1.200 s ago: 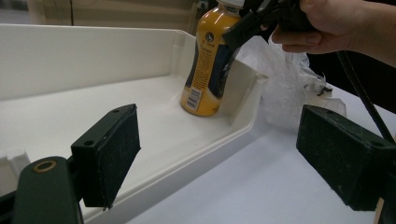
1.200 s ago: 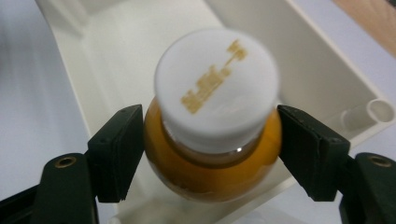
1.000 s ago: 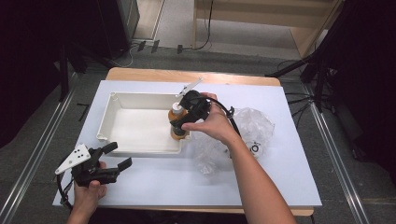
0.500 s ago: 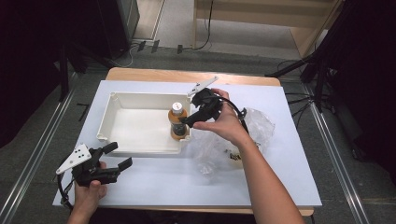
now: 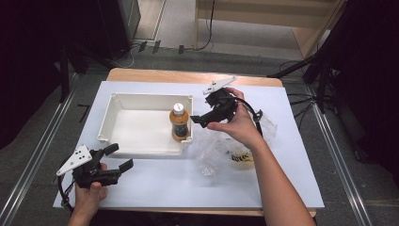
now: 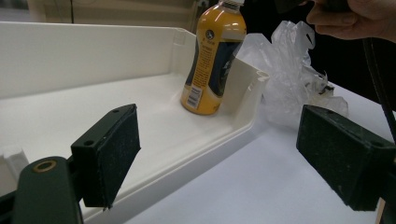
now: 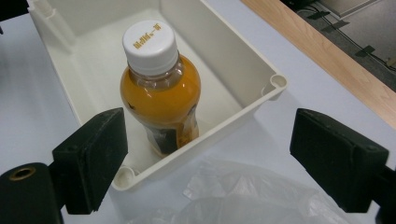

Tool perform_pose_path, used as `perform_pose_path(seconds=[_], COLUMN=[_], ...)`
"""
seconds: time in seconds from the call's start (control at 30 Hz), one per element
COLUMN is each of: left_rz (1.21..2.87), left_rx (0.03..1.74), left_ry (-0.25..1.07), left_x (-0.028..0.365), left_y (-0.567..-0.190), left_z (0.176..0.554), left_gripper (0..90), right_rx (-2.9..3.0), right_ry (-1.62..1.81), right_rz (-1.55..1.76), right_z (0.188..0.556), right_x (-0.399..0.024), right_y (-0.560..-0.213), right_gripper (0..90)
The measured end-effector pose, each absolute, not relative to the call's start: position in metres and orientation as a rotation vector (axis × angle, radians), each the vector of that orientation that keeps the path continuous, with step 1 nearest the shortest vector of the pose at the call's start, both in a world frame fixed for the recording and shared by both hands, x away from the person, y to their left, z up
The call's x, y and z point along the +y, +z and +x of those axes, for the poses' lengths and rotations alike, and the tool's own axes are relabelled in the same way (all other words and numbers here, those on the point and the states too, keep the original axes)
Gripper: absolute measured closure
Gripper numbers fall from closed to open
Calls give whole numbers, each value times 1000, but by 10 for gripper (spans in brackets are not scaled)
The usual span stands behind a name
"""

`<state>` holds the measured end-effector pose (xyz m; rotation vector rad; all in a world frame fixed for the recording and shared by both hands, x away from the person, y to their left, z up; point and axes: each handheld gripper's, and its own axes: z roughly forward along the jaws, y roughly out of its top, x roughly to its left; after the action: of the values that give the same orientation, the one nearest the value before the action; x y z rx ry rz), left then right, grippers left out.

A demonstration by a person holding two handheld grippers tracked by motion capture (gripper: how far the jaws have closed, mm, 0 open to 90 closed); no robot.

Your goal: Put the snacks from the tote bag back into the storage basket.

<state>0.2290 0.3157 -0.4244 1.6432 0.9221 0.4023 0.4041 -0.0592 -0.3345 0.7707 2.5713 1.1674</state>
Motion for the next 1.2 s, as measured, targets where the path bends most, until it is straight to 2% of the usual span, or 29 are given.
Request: perform_pose_path(seconds=[1.2], left_rz=[1642], left_rx=[934], left_ry=[398], left_x=[318], left_y=[-427], left_z=[230], left_gripper=[137], right_rx=[2463], right_ry=[1209], right_rz=[871], right_z=[376], right_x=[-140], right_y=[-349], right_gripper=[120])
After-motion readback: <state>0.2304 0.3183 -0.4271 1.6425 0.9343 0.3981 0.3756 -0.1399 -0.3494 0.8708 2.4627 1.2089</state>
